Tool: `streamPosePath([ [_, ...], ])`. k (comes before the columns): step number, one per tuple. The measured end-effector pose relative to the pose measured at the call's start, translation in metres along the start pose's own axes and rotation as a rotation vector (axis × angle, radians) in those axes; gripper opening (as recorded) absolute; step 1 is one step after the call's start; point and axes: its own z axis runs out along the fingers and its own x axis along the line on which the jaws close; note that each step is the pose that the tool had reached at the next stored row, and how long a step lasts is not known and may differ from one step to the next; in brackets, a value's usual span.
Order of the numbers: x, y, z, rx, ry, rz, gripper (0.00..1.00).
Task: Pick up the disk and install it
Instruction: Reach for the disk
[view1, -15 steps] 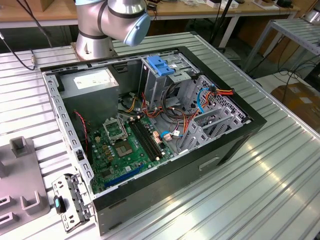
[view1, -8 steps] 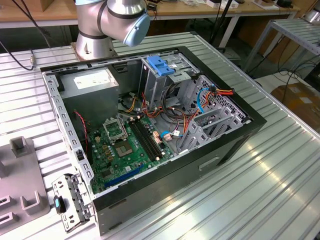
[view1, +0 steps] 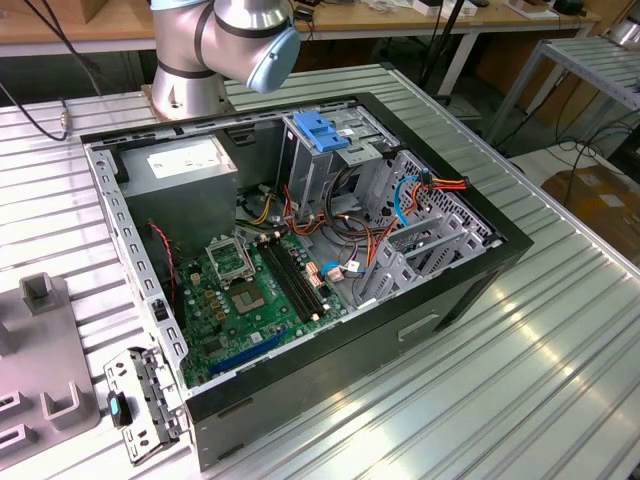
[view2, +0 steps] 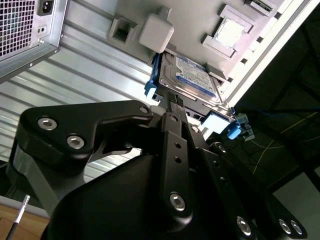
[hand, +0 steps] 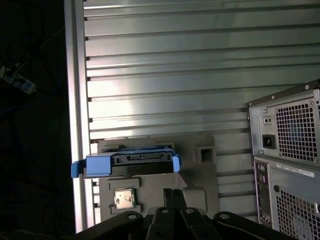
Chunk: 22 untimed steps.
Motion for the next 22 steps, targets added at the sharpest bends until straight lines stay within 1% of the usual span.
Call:
streamPosePath([
  [22, 0.0043, -0.0003, -0.0002, 0.0, 0.0, 0.0, 0.11],
])
